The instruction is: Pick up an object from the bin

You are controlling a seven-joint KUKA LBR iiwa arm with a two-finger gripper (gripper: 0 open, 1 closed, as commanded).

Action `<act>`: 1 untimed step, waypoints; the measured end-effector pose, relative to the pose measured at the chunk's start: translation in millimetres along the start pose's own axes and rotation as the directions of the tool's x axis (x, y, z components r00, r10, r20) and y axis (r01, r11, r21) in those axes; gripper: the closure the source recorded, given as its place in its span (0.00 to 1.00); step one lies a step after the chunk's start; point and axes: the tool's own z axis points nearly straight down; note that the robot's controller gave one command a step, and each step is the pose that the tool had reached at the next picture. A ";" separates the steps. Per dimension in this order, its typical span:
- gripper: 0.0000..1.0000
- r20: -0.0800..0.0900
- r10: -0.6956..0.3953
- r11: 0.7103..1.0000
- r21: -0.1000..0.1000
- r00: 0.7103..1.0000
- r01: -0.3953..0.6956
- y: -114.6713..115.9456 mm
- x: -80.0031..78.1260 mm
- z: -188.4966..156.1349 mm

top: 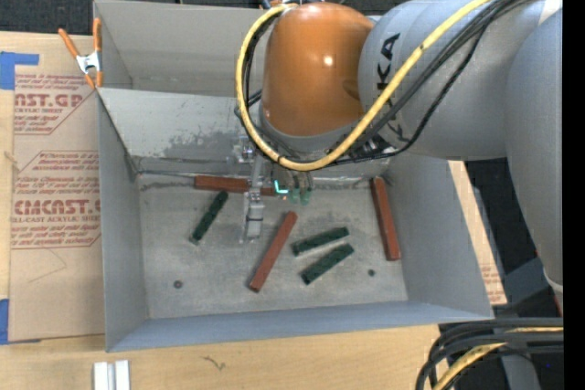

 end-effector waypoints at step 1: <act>0.00 0.004 -0.045 0.999 -0.001 0.999 0.045 8.4 -13.7 143.6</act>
Offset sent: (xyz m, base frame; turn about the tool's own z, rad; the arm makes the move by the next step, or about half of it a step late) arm 0.0136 0.0081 -0.1395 -0.0453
